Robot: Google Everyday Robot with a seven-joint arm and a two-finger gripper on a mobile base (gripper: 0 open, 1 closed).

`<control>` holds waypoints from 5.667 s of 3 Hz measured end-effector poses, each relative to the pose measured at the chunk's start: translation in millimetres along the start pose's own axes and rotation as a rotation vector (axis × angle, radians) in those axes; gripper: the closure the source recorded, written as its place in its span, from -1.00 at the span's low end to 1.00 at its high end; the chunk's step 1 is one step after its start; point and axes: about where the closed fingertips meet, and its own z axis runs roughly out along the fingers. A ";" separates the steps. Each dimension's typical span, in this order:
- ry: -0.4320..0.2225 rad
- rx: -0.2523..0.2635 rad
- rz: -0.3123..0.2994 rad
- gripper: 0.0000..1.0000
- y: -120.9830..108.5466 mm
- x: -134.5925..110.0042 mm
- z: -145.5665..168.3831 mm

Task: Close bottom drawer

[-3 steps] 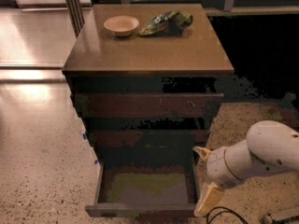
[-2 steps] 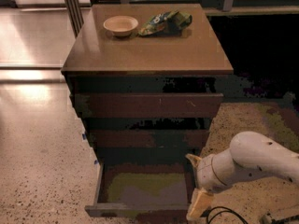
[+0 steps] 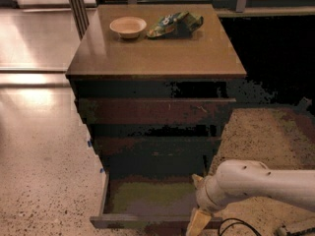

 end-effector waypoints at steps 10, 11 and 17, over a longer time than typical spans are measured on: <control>-0.622 -0.231 0.024 -1.00 -4.4 93.8 171.8; -0.622 -0.231 0.024 -1.00 -4.4 93.8 171.8; -0.437 -0.218 0.136 -0.24 36.0 112.6 215.6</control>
Offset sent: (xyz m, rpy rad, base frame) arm 0.0048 0.0058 -0.0014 0.0034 0.0111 -0.0396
